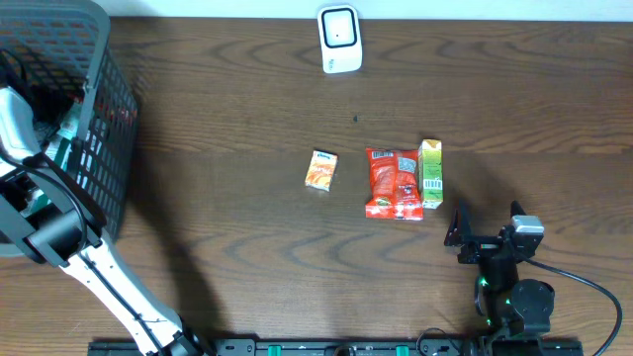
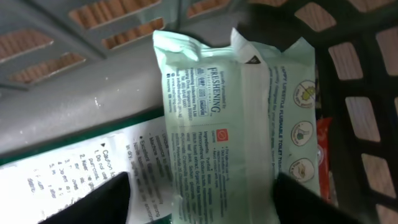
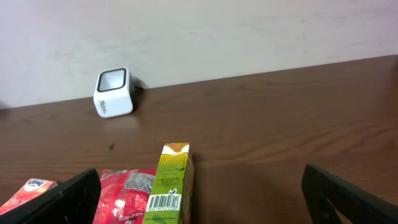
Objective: Scan the item barcode
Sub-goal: 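Grasp the mint-green wipes pack in the basket with the left gripper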
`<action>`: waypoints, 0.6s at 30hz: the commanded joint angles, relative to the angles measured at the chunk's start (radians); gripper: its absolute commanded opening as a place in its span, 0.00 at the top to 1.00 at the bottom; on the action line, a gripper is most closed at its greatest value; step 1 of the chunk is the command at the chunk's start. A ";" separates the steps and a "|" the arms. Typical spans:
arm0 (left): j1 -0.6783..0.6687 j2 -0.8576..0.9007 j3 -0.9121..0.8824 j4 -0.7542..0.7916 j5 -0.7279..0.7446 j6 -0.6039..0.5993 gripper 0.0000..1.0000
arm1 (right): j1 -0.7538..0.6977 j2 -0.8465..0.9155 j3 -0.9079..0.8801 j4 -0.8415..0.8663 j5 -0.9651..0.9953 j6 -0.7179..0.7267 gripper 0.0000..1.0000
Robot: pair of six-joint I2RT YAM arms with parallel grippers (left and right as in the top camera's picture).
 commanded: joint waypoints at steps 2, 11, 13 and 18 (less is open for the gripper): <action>-0.001 0.051 -0.011 0.000 0.018 -0.007 0.41 | -0.004 -0.005 -0.001 -0.004 -0.005 -0.011 0.01; -0.007 0.069 -0.045 -0.009 0.017 -0.007 0.47 | -0.004 -0.005 -0.001 -0.004 -0.005 -0.011 0.01; -0.007 0.068 -0.044 -0.010 0.018 -0.006 0.52 | -0.004 -0.005 -0.001 -0.004 -0.005 -0.011 0.01; -0.006 0.035 -0.042 -0.010 0.017 0.034 0.80 | -0.004 -0.005 -0.001 -0.004 -0.005 -0.011 0.01</action>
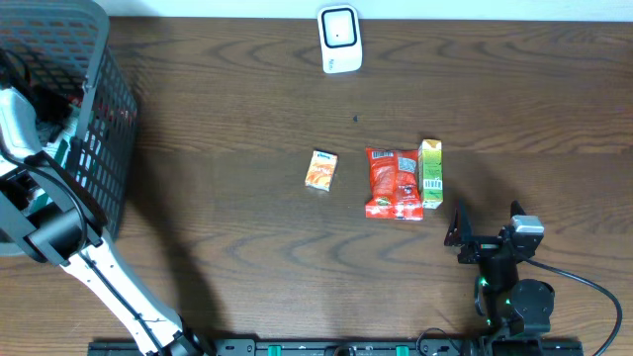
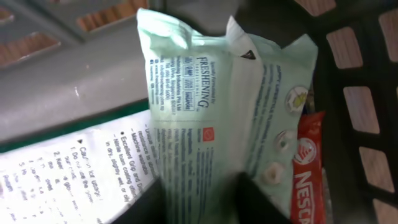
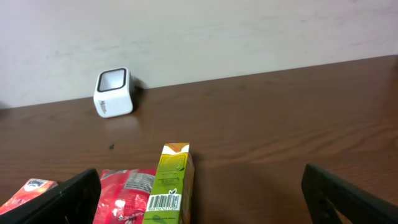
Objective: Scan the item barcode
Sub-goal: 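Grasp the mint-green wipes pack in the basket with the left gripper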
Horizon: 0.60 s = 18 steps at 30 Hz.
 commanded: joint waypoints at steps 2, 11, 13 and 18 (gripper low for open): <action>-0.001 0.002 -0.026 -0.020 -0.009 0.043 0.89 | -0.004 -0.005 -0.001 -0.004 -0.005 -0.012 0.01; -0.001 -0.184 -0.025 -0.022 -0.009 0.043 0.90 | -0.004 -0.005 -0.002 -0.004 -0.005 -0.012 0.01; -0.001 -0.248 -0.025 -0.029 -0.009 0.042 0.90 | -0.004 -0.005 -0.001 -0.004 -0.005 -0.012 0.01; -0.002 -0.444 -0.025 -0.056 -0.013 0.040 0.90 | -0.004 -0.005 -0.002 -0.004 -0.005 -0.012 0.01</action>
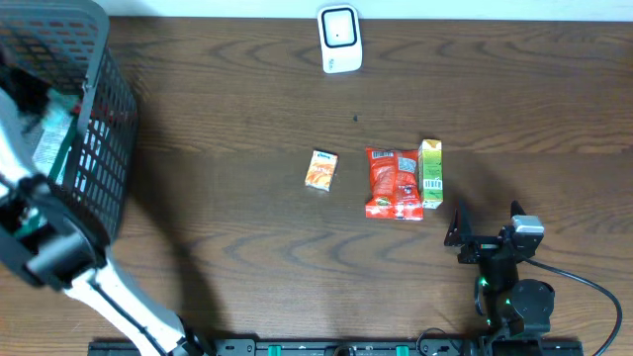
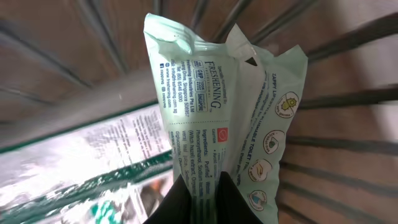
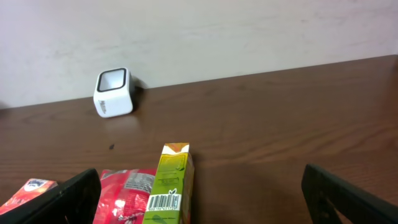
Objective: Scan the item barcode
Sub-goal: 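Grasp the mint-green wipes pack in the basket with the left gripper, then lift the wipes pack out and carry it beside the Kleenex pack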
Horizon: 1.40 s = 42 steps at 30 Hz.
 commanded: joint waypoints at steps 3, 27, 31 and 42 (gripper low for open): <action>-0.001 -0.294 0.017 -0.029 -0.020 -0.010 0.91 | -0.004 -0.005 -0.001 -0.004 -0.005 -0.012 0.01; -0.750 -0.630 -0.299 -0.333 -0.048 0.061 0.90 | -0.004 -0.005 -0.001 -0.004 -0.005 -0.012 0.01; -0.855 -0.549 -0.484 -0.200 -0.069 0.062 0.90 | -0.004 -0.005 -0.002 -0.004 -0.005 -0.012 0.01; -0.949 -0.254 -0.605 0.009 -0.069 0.186 0.89 | -0.004 -0.005 -0.002 -0.004 -0.005 -0.012 0.01</action>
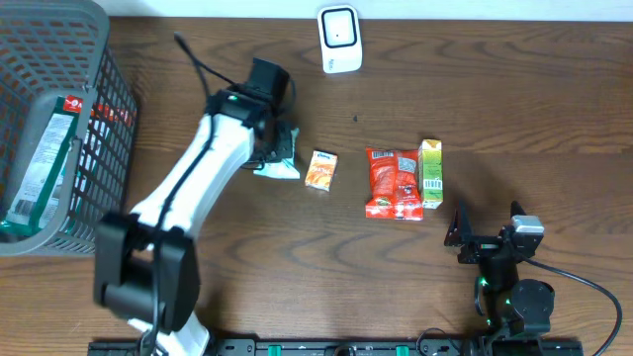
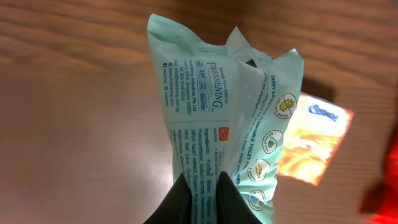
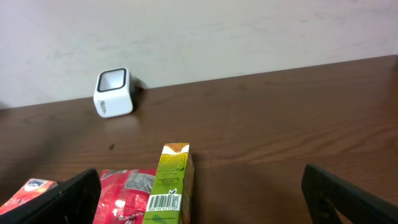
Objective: Scan the item barcode
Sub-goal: 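Lift the wipes pack out and carry it beside the Kleenex pack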
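My left gripper (image 2: 204,194) is shut on the lower end of a mint-green pack of wipes (image 2: 217,106), its printed back facing the wrist camera. Seen from overhead, the wipes pack (image 1: 278,164) hangs over the table's middle, just left of a small orange sachet (image 1: 320,169). The white barcode scanner (image 1: 338,40) stands at the table's far edge, also visible as the scanner (image 3: 113,92) in the right wrist view. My right gripper (image 1: 485,232) rests open near the front right, with nothing between its fingers.
A grey mesh basket (image 1: 59,25) fills the left end, with a green-and-white package (image 1: 40,168) inside. A red snack bag (image 1: 393,183) and a green carton (image 1: 430,173) lie side by side right of the sachet, just ahead of my right gripper.
My left arm has moved from inside the basket to the middle of the table, still gripping the wipes pack, which now hangs beside the orange sachet. The right arm has not moved.
My left gripper was open around the wipes pack lying in the basket. It then closed on the pack's lower end, and afterwards held it raised against the basket's mesh wall. Now the pack is out over the table. The right gripper stayed open and still throughout.
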`<action>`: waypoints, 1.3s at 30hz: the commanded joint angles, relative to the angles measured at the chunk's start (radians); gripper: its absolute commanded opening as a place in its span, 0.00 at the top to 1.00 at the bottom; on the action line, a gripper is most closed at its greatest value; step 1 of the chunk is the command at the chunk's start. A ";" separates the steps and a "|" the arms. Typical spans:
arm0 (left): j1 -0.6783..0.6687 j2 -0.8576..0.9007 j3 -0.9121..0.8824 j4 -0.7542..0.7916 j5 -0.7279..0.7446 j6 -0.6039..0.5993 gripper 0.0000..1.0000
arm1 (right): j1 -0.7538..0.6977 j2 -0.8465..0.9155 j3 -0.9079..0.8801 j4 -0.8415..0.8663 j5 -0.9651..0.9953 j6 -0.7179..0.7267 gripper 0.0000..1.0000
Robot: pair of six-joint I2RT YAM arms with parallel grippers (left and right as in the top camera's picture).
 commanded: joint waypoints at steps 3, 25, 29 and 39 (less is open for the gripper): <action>0.000 0.079 0.000 0.036 -0.027 0.076 0.90 | -0.004 -0.005 -0.002 -0.004 -0.005 -0.012 0.01; -0.155 0.185 -0.014 0.066 -0.019 0.089 0.89 | -0.004 -0.005 -0.001 -0.004 -0.005 -0.012 0.01; -0.198 0.185 -0.014 0.065 -0.019 0.021 0.89 | -0.004 -0.005 -0.001 -0.004 -0.005 -0.012 0.01; -0.285 0.185 -0.014 0.057 -0.019 -0.235 0.89 | -0.004 -0.005 -0.002 -0.004 -0.005 -0.012 0.01</action>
